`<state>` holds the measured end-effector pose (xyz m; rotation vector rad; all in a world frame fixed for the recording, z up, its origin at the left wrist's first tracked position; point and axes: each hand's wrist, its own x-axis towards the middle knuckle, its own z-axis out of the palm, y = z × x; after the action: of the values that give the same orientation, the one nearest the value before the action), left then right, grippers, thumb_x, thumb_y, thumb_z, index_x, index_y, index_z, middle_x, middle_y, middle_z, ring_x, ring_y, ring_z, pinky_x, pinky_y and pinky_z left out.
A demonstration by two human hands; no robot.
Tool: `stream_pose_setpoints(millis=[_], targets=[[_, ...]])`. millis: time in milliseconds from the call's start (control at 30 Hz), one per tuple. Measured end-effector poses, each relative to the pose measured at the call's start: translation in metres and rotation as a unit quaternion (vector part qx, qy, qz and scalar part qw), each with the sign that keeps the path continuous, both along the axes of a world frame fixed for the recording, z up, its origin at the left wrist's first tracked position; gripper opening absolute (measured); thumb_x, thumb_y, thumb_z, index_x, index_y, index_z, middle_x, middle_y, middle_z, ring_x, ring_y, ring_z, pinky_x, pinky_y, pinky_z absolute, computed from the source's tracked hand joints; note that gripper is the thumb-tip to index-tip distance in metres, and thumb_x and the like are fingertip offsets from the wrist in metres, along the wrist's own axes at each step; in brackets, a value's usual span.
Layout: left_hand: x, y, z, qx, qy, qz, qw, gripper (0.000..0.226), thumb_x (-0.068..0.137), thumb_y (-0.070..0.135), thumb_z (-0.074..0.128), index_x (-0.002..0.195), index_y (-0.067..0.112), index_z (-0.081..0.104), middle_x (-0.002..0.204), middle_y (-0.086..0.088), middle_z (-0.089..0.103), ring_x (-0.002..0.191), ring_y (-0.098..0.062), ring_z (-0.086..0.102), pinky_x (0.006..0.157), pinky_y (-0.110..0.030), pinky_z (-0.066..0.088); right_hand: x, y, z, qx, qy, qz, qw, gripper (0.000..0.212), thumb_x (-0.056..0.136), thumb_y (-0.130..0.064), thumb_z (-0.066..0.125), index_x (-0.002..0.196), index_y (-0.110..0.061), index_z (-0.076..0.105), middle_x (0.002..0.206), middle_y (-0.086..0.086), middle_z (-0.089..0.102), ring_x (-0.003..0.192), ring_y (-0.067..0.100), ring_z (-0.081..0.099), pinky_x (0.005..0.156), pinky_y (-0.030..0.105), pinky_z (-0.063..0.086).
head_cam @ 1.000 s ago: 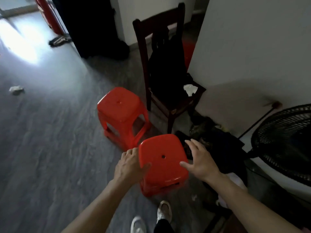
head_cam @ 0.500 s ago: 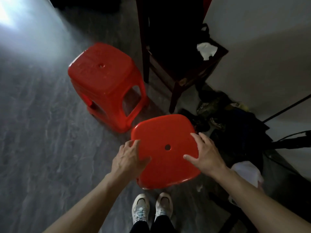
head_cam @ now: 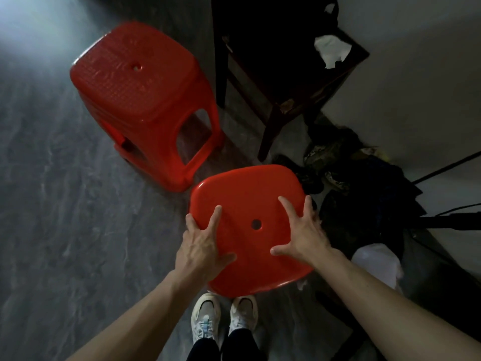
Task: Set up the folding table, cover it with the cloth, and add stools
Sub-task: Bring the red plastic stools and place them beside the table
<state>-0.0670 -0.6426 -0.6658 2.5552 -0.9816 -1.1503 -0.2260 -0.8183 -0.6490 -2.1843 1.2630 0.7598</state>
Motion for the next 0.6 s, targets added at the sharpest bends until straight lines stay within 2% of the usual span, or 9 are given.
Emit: stream_pose_setpoints(millis=[200,333,433,600], targets=[[-0.01,-0.003,-0.003,-0.014,-0.009,0.033,0.999,0.137,0.058,0.05,0.088,0.139,0.061,-0.021,0.153,-0.019,-0.002,0.132,-0.038,0.031,0.093,-0.052,0.05,-0.008,-0.005,-0.005,0.016,-0.026,0.001,1.0,0.139,0.059,-0.056,0.088,0.137,-0.063,-0.028,0.155,0.013,-0.035,0.147,0.046,0.009,0.11,0.058,0.034],[-0.017,-0.009,-0.003,-0.027,0.001,0.085,0.996,0.138,0.054,0.043,0.092,0.139,0.063,-0.015,0.153,-0.014,-0.005,0.135,-0.038,0.023,0.096,-0.057,0.045,-0.01,-0.006,-0.008,0.009,-0.036,0.006,0.999,0.14,0.055,-0.06,0.087,0.136,-0.065,-0.027,0.156,0.013,-0.028,0.146,0.046,0.012,0.108,0.06,0.034],[-0.022,-0.014,-0.003,-0.037,-0.002,0.111,0.993,0.137,0.051,0.046,0.092,0.141,0.059,-0.01,0.151,-0.013,-0.002,0.133,-0.041,0.024,0.097,-0.06,0.043,-0.011,-0.005,-0.008,0.005,-0.05,0.003,0.999,0.14,0.053,-0.065,0.086,0.137,-0.065,-0.026,0.156,0.012,-0.022,0.144,0.046,0.015,0.107,0.06,0.036],[-0.018,-0.011,-0.002,-0.052,-0.048,0.091,0.993,0.137,0.045,0.055,0.091,0.143,0.056,-0.006,0.148,-0.015,0.007,0.127,-0.04,0.029,0.097,-0.058,0.043,-0.012,0.001,-0.006,-0.008,-0.072,-0.004,0.997,0.141,0.047,-0.074,0.082,0.142,-0.061,-0.022,0.157,0.014,-0.014,0.14,0.046,0.026,0.104,0.058,0.041]])
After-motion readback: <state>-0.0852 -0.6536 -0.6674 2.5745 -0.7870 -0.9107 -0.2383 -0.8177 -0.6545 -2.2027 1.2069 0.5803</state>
